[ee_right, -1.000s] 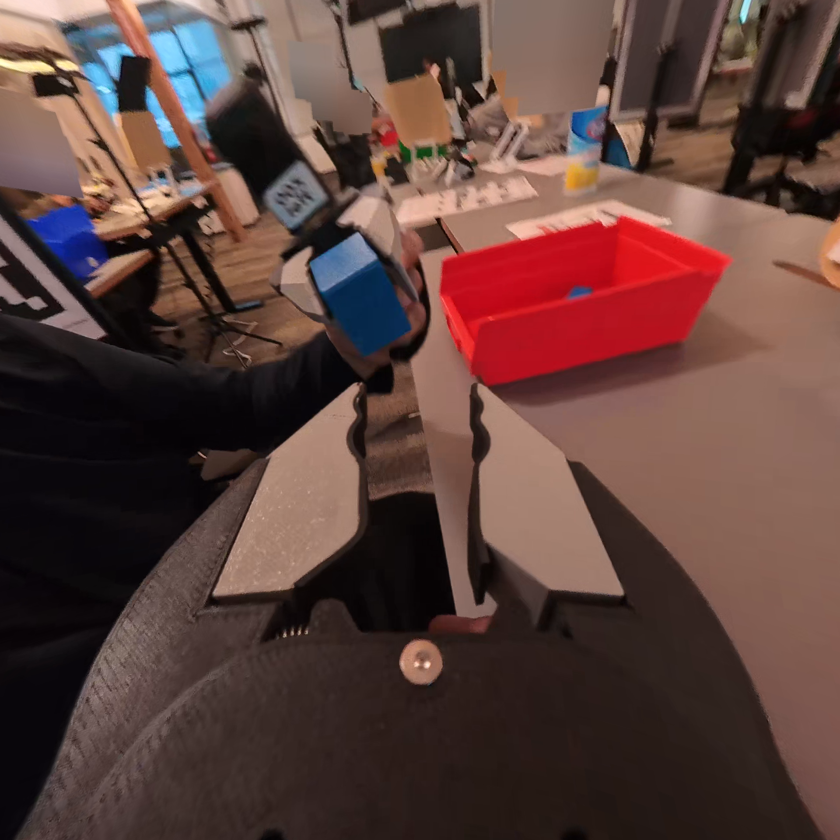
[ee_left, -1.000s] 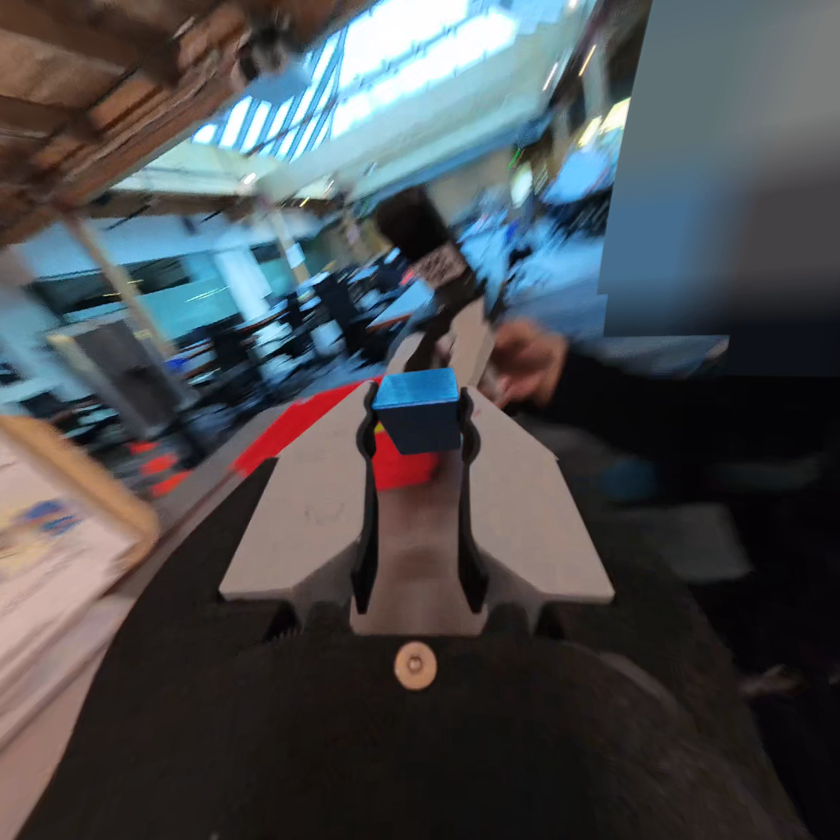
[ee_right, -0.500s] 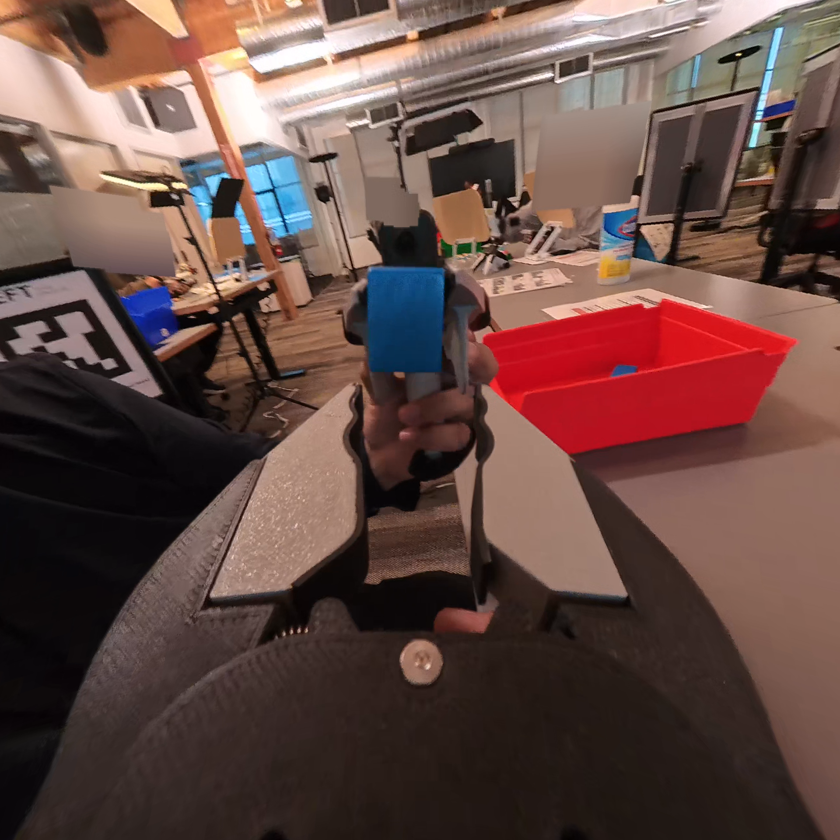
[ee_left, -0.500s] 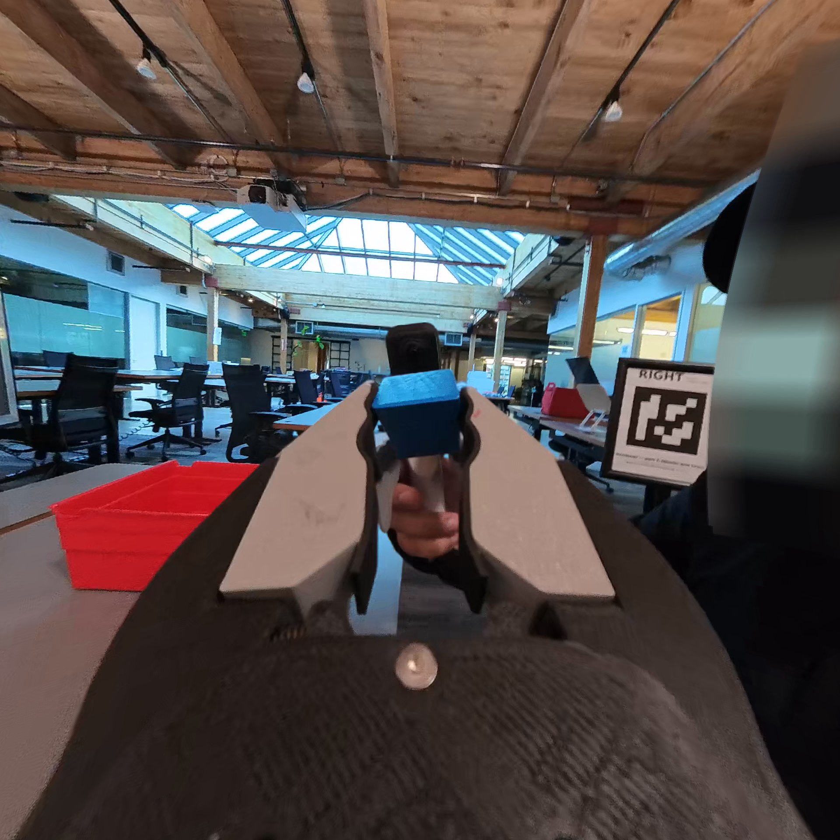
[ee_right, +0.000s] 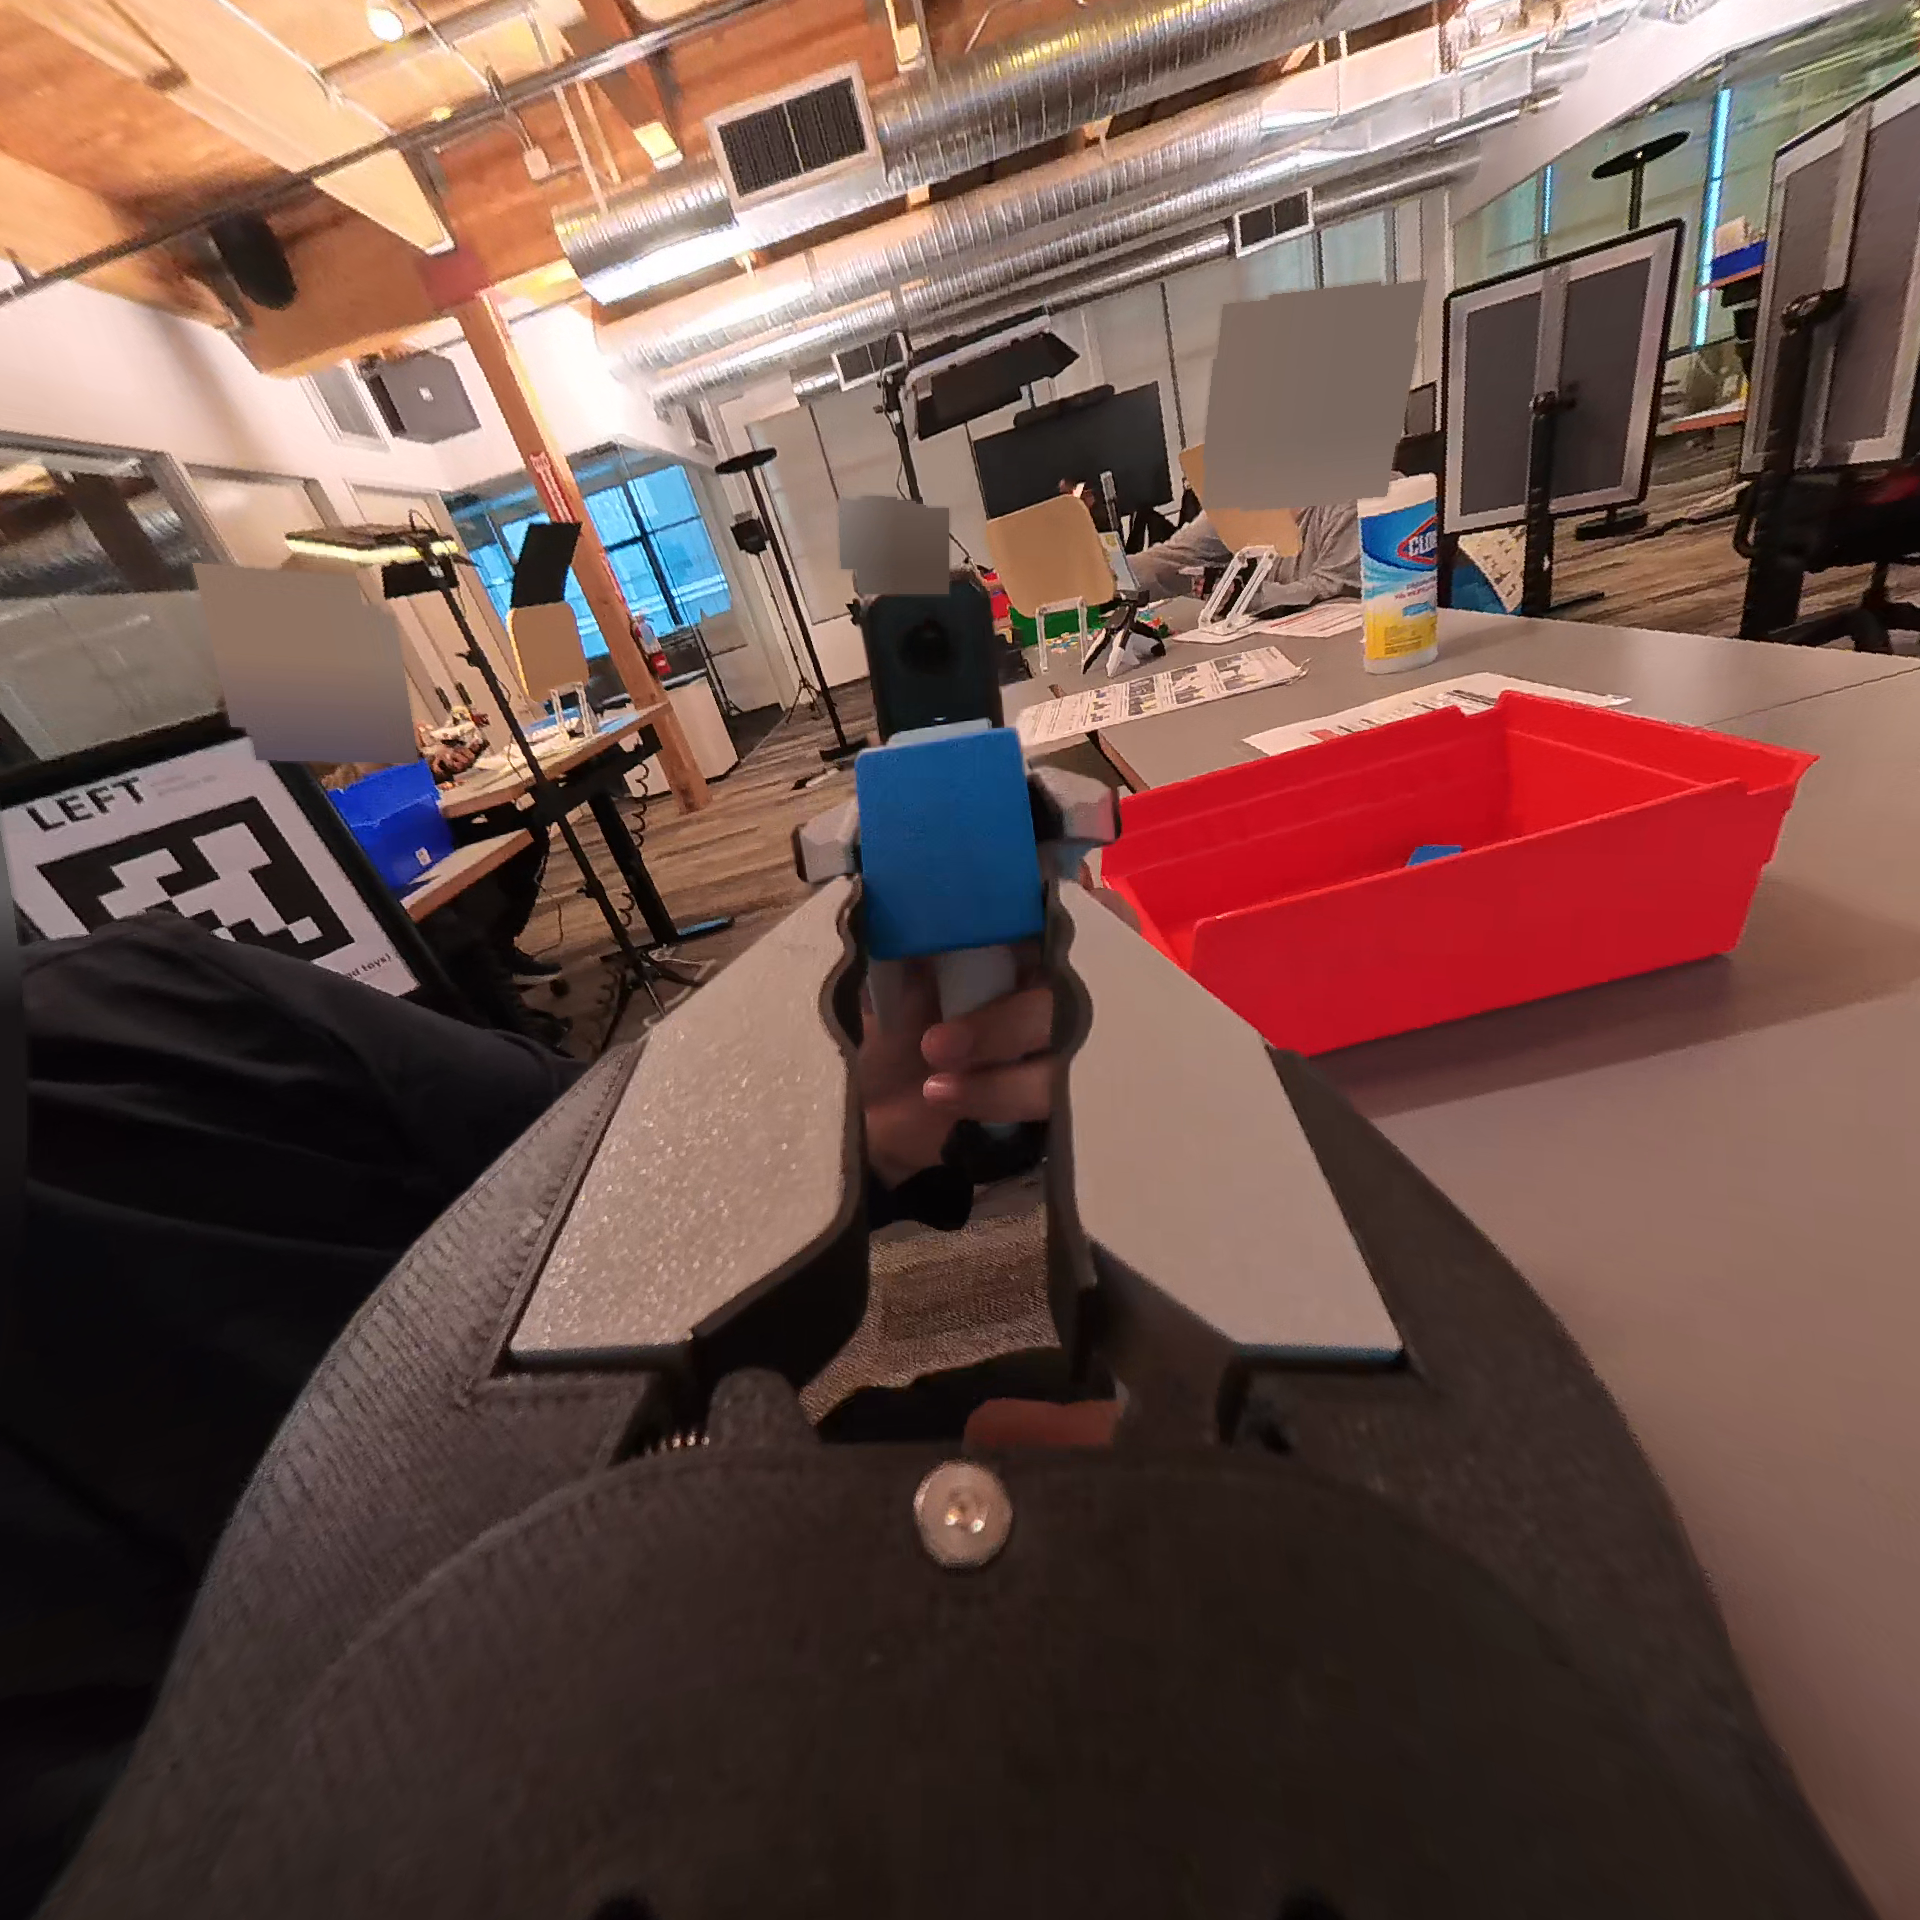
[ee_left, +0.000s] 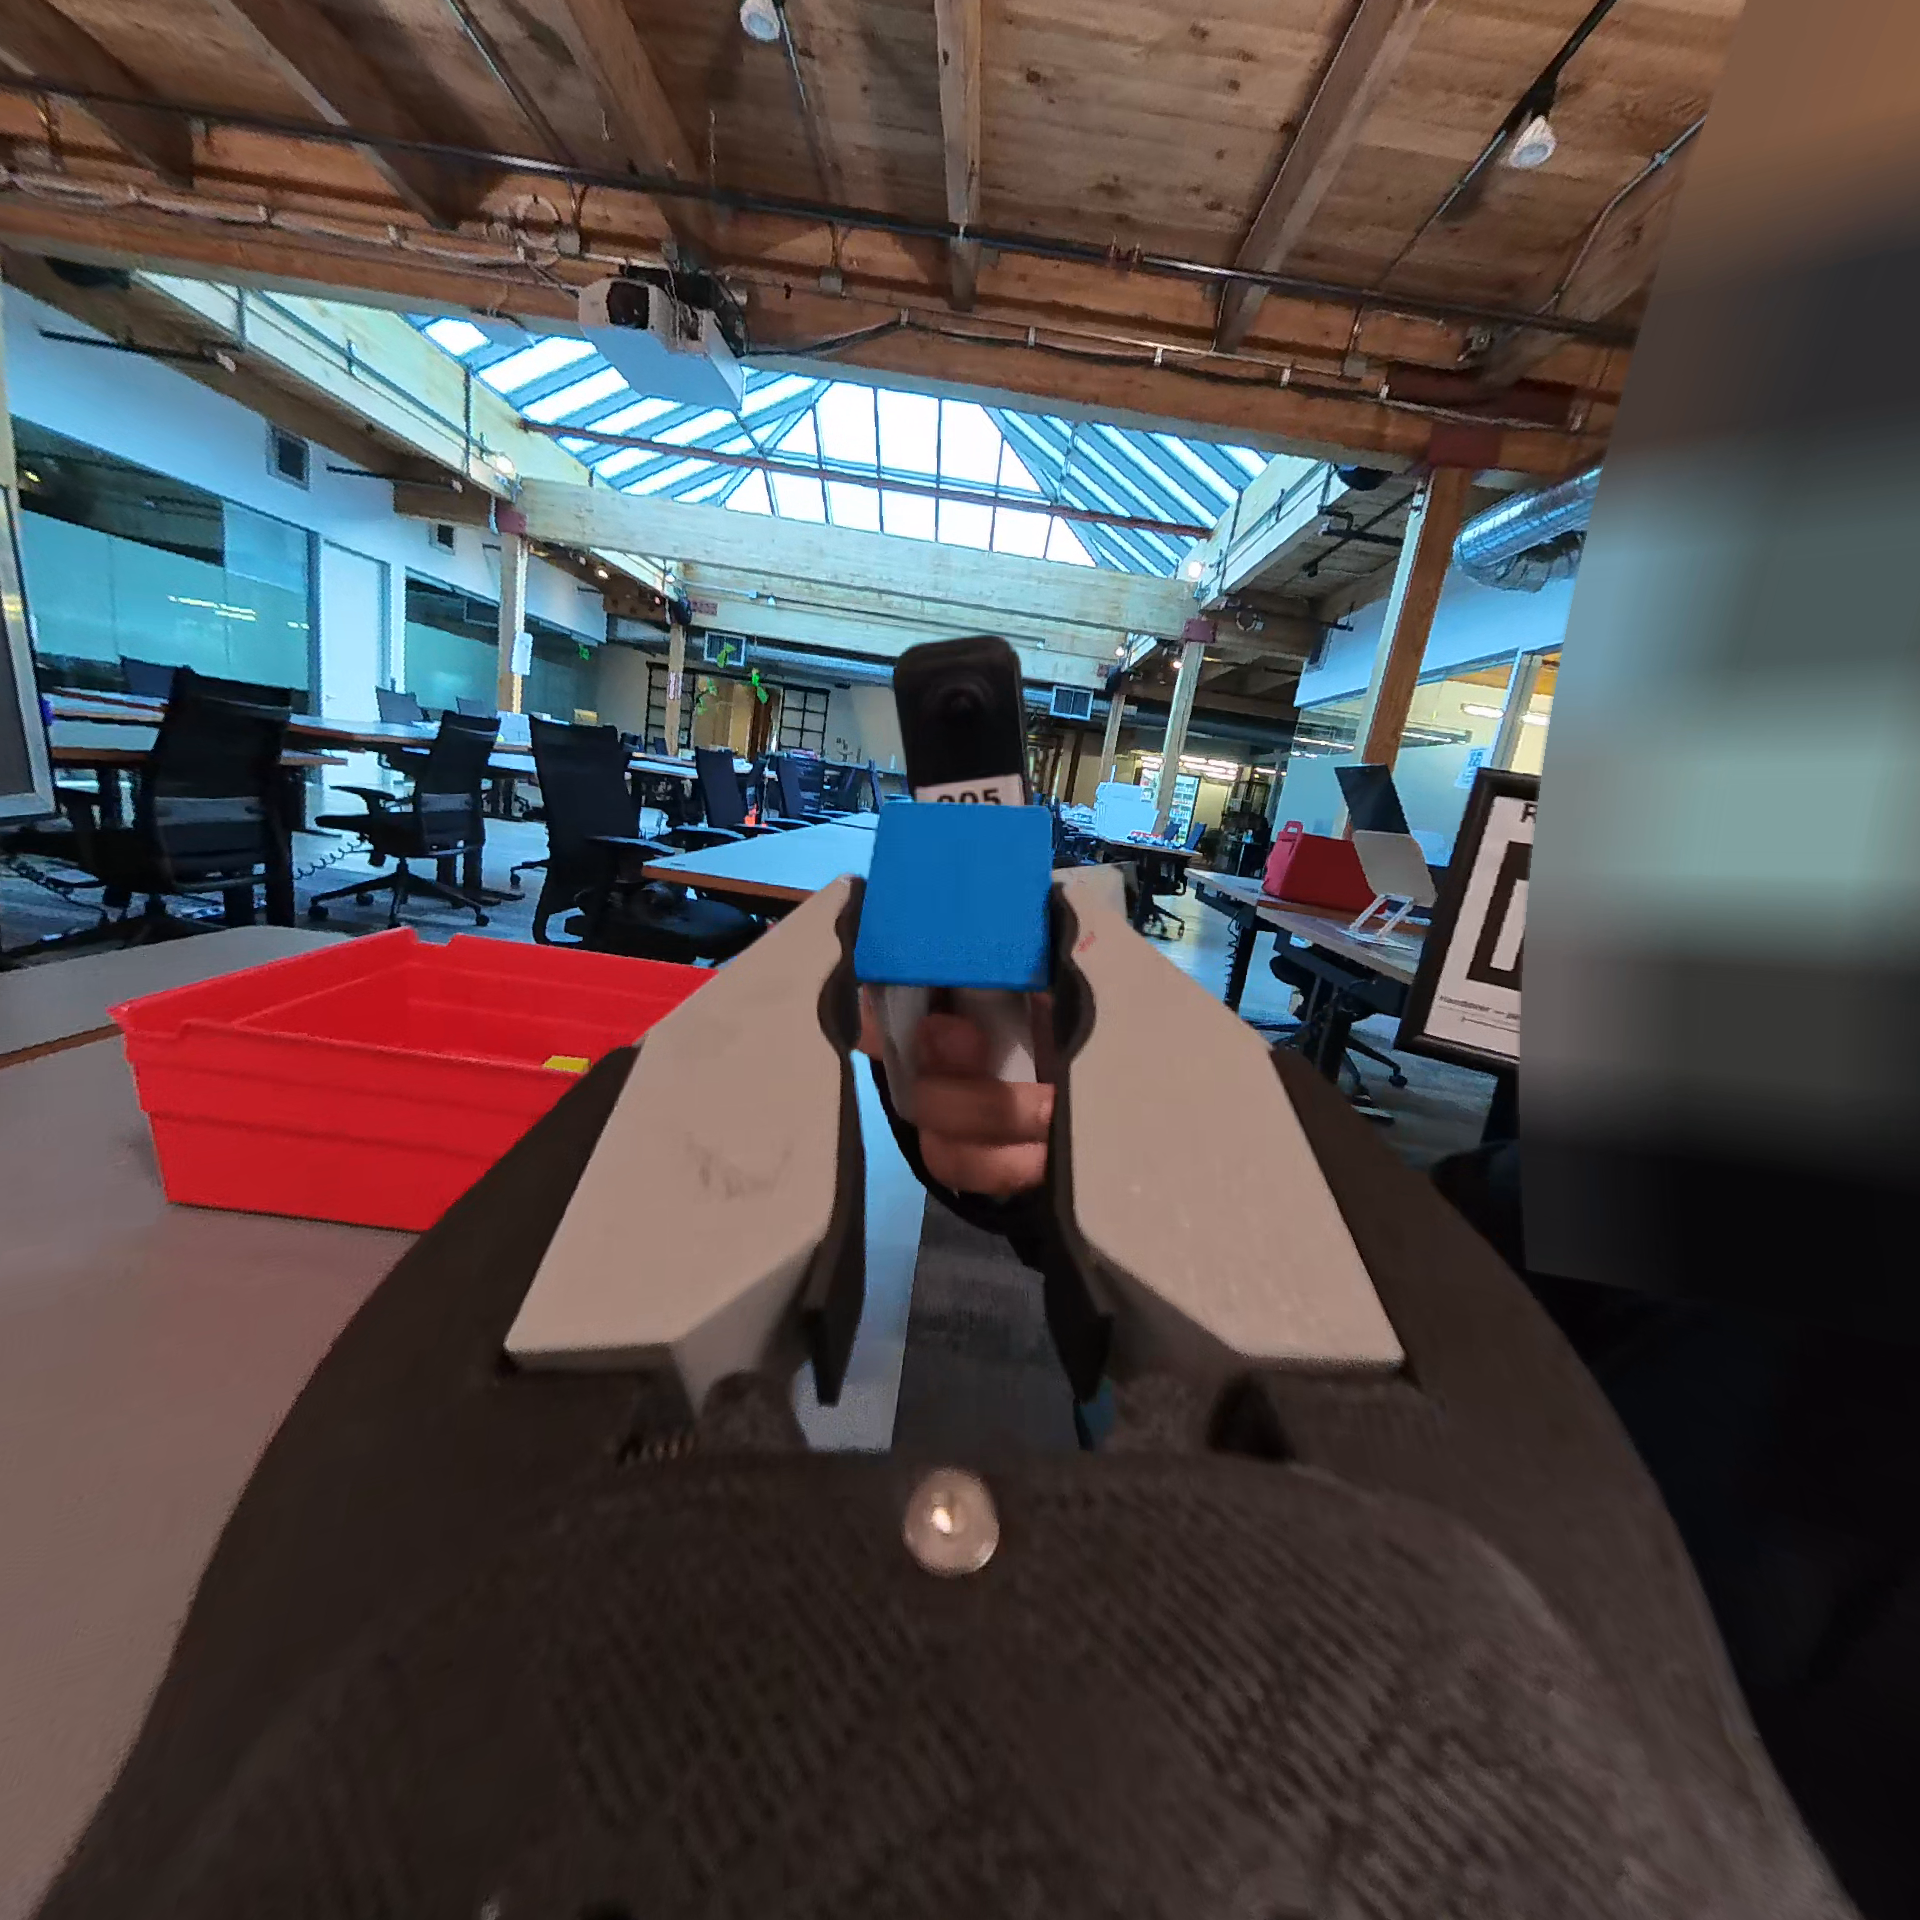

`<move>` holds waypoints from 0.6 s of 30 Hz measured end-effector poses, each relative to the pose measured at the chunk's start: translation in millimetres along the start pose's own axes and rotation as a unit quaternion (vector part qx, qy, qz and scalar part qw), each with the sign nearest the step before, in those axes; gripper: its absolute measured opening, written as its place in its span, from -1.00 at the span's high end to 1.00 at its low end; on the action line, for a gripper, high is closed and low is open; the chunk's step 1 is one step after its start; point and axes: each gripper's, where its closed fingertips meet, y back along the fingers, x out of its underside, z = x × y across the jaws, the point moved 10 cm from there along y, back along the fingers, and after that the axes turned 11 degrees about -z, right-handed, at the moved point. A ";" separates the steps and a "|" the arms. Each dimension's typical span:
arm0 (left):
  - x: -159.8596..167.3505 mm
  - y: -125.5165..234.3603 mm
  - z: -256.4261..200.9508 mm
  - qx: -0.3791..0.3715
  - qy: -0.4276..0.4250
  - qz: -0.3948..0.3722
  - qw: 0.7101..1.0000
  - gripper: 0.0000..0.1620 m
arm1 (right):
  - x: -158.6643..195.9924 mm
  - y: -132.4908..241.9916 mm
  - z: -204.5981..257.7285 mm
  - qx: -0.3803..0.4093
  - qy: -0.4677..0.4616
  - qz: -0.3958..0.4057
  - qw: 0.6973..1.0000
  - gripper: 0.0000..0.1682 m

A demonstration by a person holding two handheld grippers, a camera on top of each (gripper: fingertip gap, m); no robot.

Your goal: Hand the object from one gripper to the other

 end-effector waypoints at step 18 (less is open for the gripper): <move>0.1 7.6 15.0 0.005 0.067 0.120 0.991 0.60 | 6.6 4.8 -12.4 0.002 0.007 0.064 0.998 0.64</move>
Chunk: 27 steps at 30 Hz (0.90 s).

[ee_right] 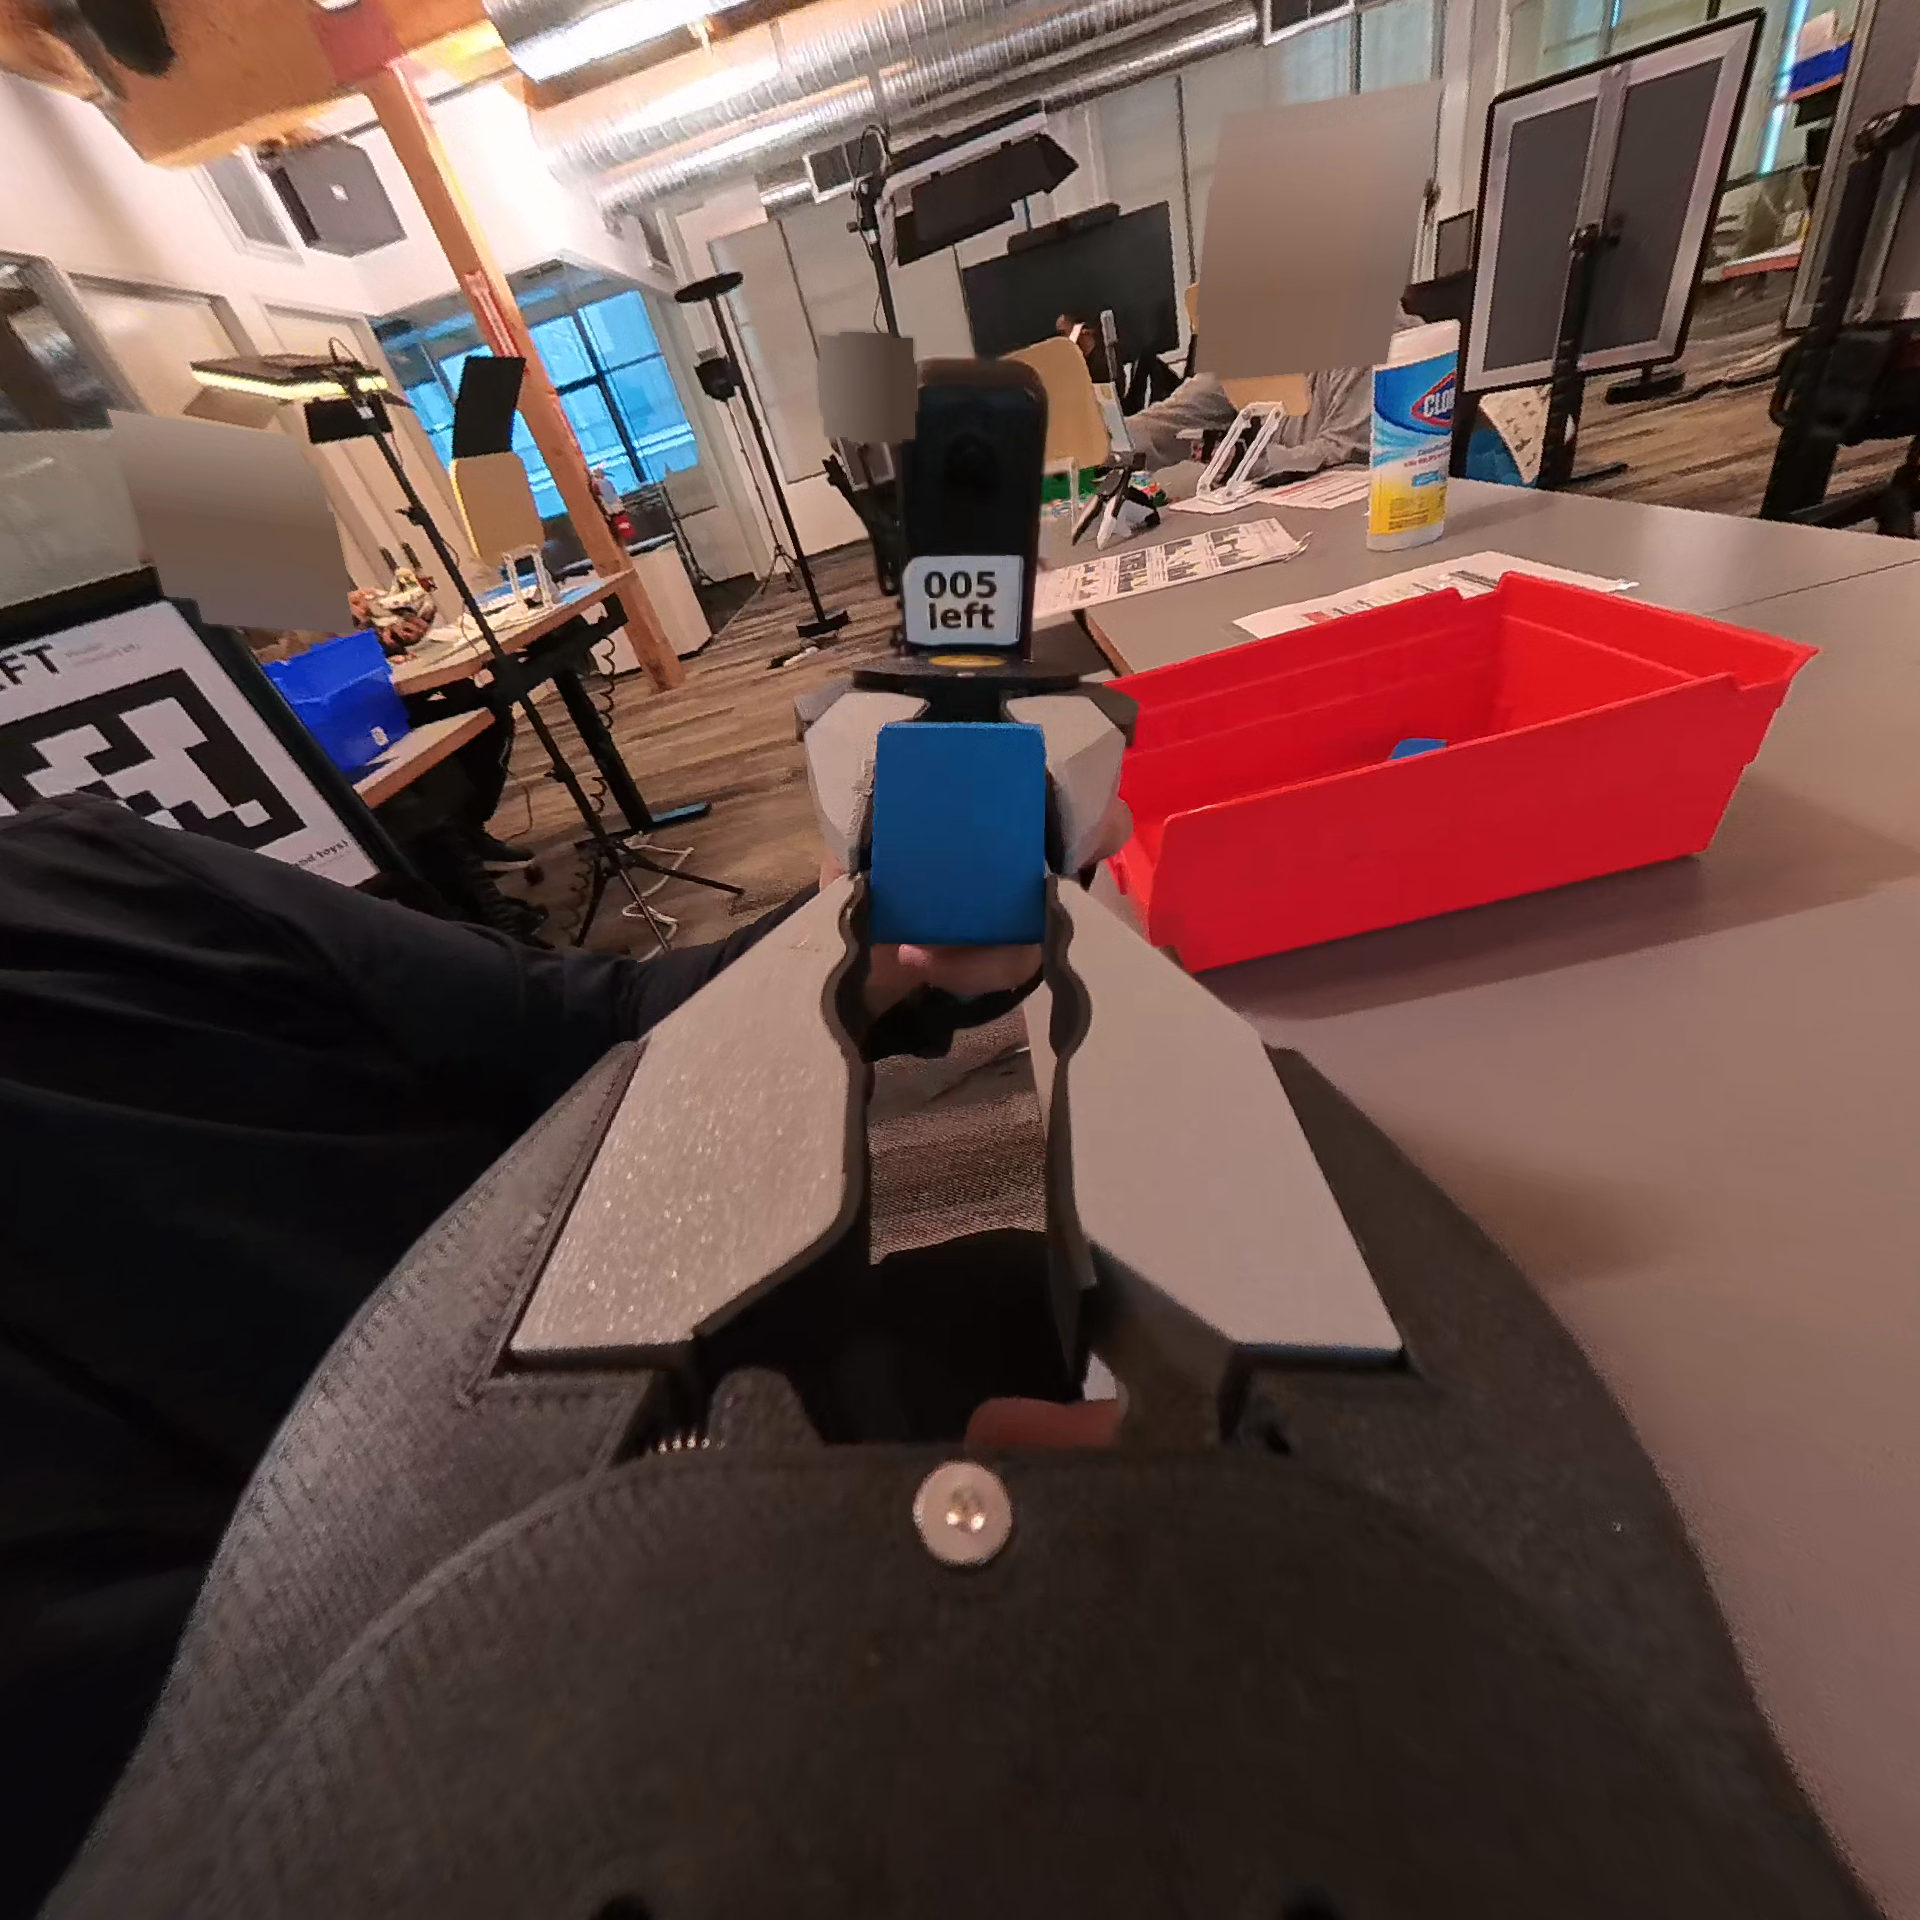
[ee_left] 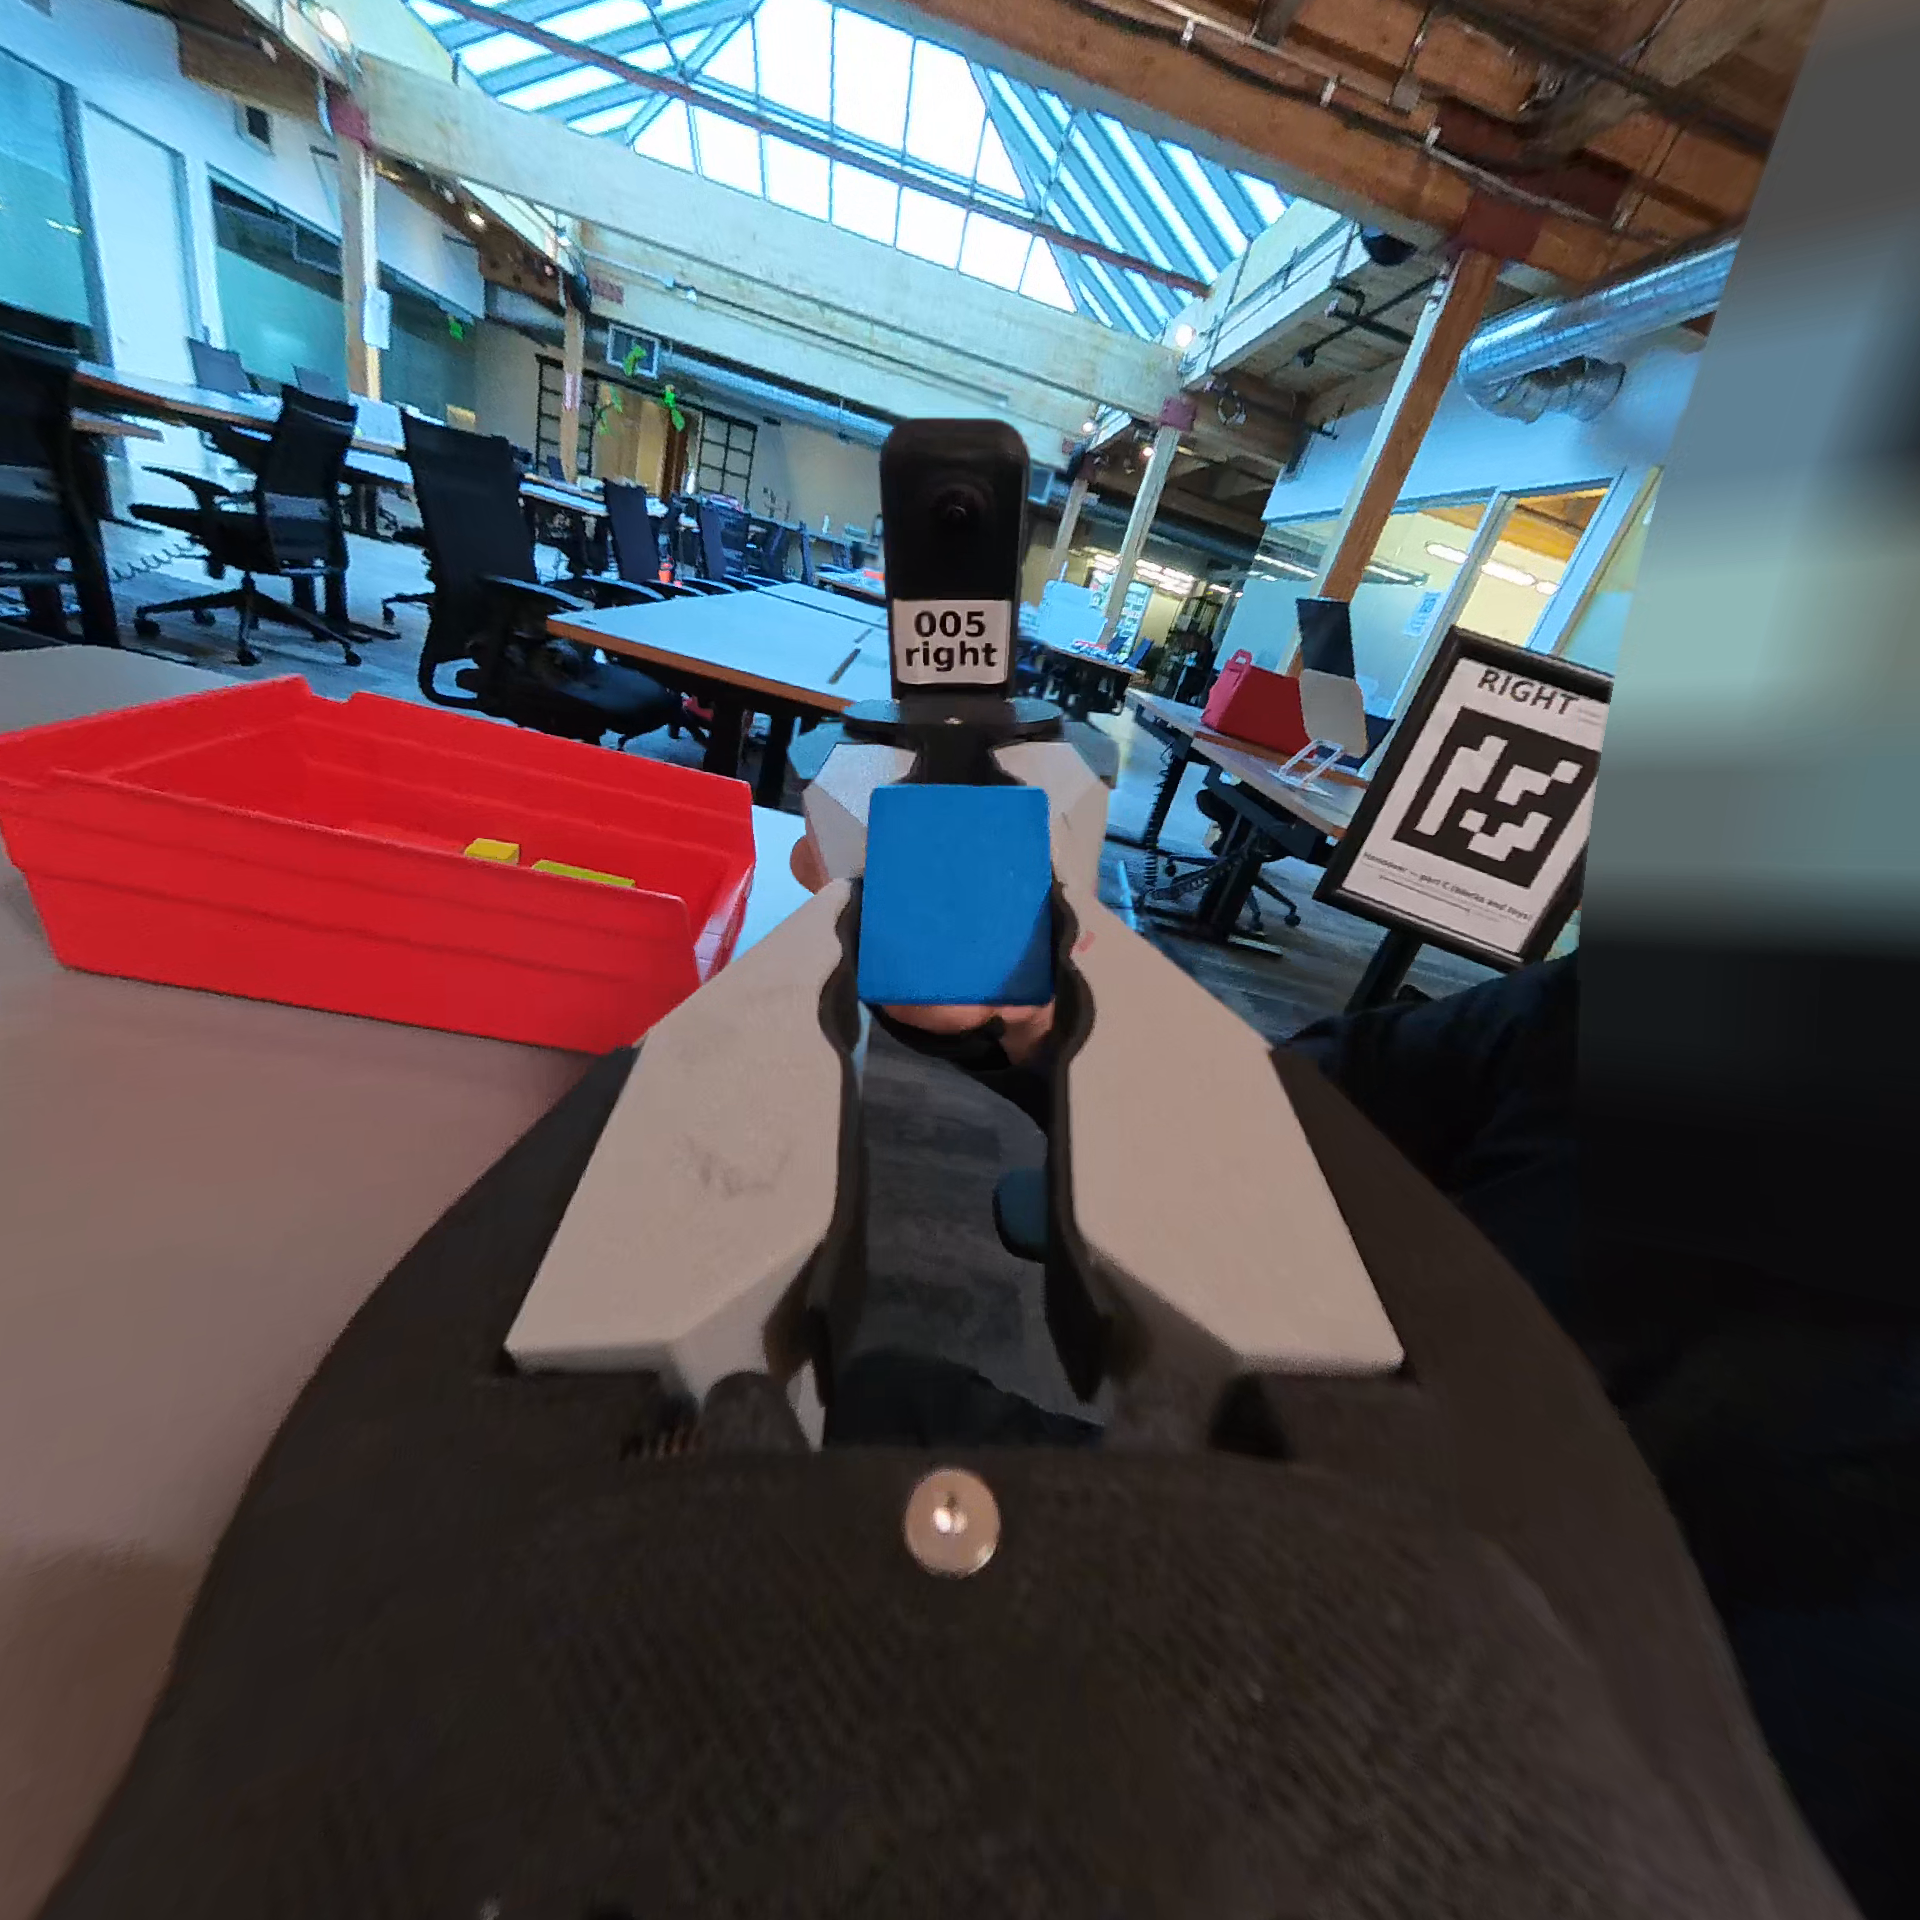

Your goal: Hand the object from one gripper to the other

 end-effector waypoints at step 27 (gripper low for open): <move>12.6 -12.0 -6.2 -0.024 -0.043 0.078 0.996 0.61 | -0.3 -0.7 4.2 0.018 0.037 0.017 0.999 0.63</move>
